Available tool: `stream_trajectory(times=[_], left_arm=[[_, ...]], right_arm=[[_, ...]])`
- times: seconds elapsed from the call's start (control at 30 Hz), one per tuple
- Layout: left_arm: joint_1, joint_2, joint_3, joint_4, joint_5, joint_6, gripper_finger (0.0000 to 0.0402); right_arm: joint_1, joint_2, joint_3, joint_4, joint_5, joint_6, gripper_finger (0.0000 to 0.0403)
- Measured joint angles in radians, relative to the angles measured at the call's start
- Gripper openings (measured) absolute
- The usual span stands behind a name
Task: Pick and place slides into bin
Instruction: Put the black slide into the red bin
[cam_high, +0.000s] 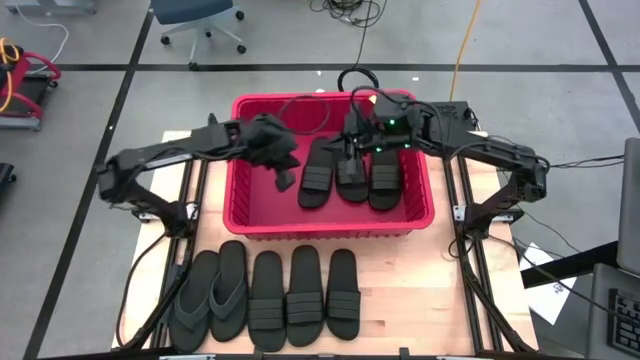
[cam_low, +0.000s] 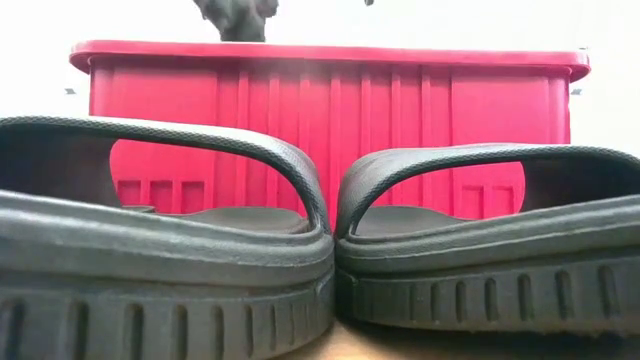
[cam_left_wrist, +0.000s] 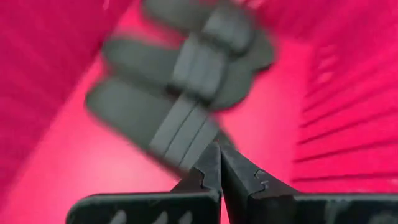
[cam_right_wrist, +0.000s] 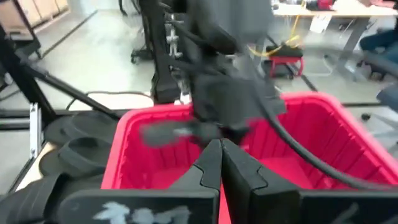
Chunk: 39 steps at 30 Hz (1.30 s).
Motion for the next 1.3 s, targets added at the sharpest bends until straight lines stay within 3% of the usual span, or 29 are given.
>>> stream_trajectory(times=[0.33,0.6,0.9,1.3], left_arm=[[0.046,0.258,0.008,0.008,0.014,-0.224,0.0],[0.083,0.285,0.007,-0.093,0.011,-0.376,0.0],[0.124,0.345,0.007,-0.148,0.074,-0.365,0.0],[0.082,0.471,0.007,-0.115,0.125,-0.395,0.0]], right_arm=[[0.022,0.0,0.0,-0.074,0.045,0.021,0.0],[0.004,-0.033,0.0,-0.127,0.044,-0.029,0.0],[-0.034,-0.041,0.0,-0.138,0.044,-0.076,0.0],[-0.035,-0.067,-0.001,-0.174,0.044,-0.116,0.0]])
